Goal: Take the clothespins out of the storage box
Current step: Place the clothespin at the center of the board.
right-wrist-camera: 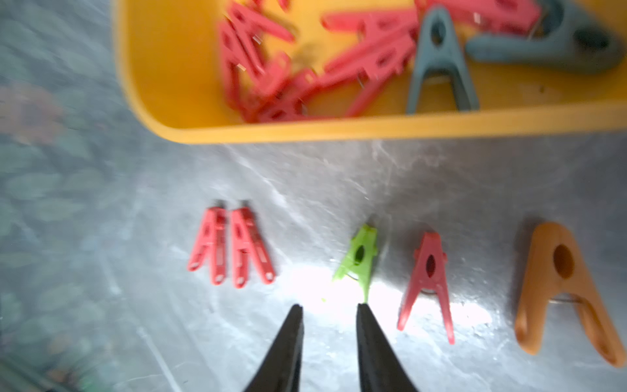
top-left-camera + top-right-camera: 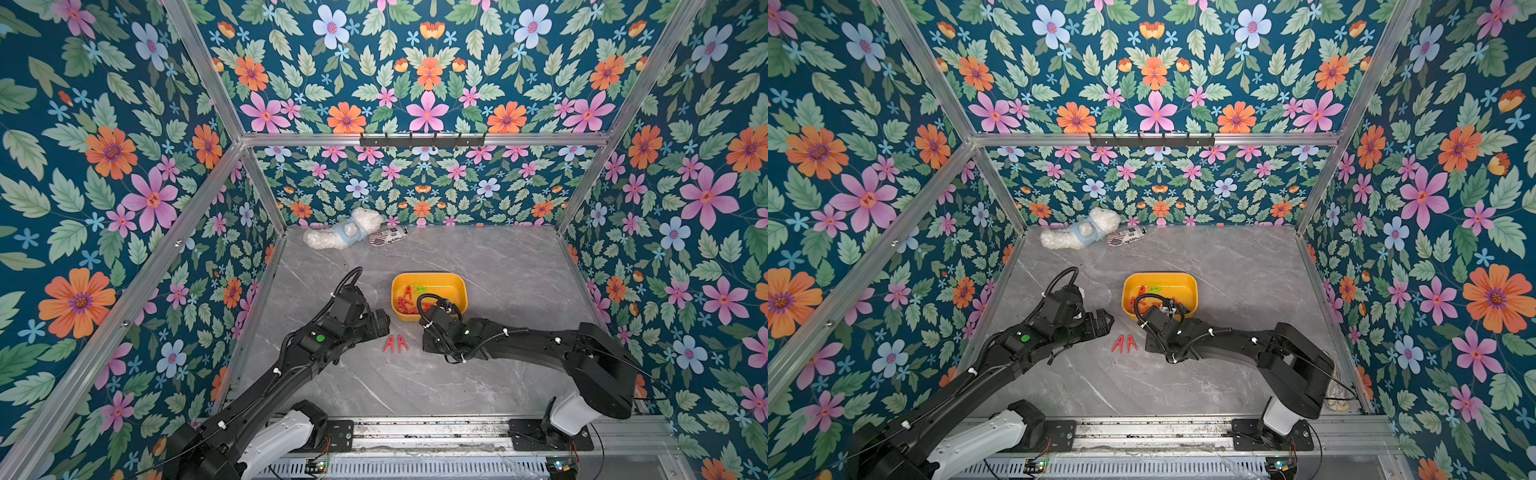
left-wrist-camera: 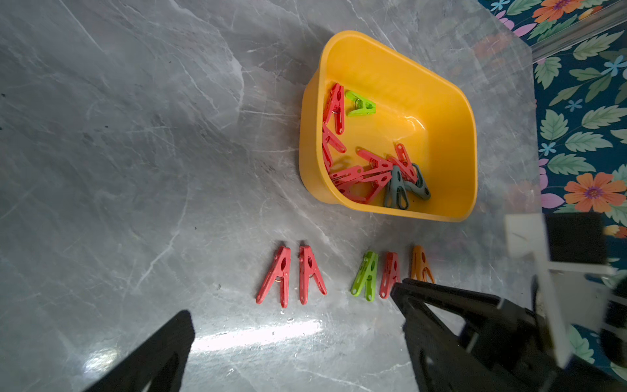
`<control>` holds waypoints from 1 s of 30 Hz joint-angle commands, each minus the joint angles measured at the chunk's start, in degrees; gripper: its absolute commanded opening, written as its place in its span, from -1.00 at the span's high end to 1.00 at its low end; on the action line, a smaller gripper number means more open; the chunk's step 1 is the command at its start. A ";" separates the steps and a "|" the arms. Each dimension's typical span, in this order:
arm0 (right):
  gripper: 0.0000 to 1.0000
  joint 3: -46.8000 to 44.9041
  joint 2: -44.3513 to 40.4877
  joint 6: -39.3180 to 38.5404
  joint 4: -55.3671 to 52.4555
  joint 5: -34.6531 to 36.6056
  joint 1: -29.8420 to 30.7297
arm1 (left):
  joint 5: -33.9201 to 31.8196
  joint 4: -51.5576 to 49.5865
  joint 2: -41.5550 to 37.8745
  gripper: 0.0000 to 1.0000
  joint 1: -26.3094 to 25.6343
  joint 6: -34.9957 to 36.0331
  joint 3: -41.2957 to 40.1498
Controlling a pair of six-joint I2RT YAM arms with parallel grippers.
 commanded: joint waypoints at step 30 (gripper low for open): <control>-0.99 -9.38 -22.78 -10.89 8.00 -2.46 -17.90 | -2.34 5.90 38.44 -0.08 -3.41 10.09 27.59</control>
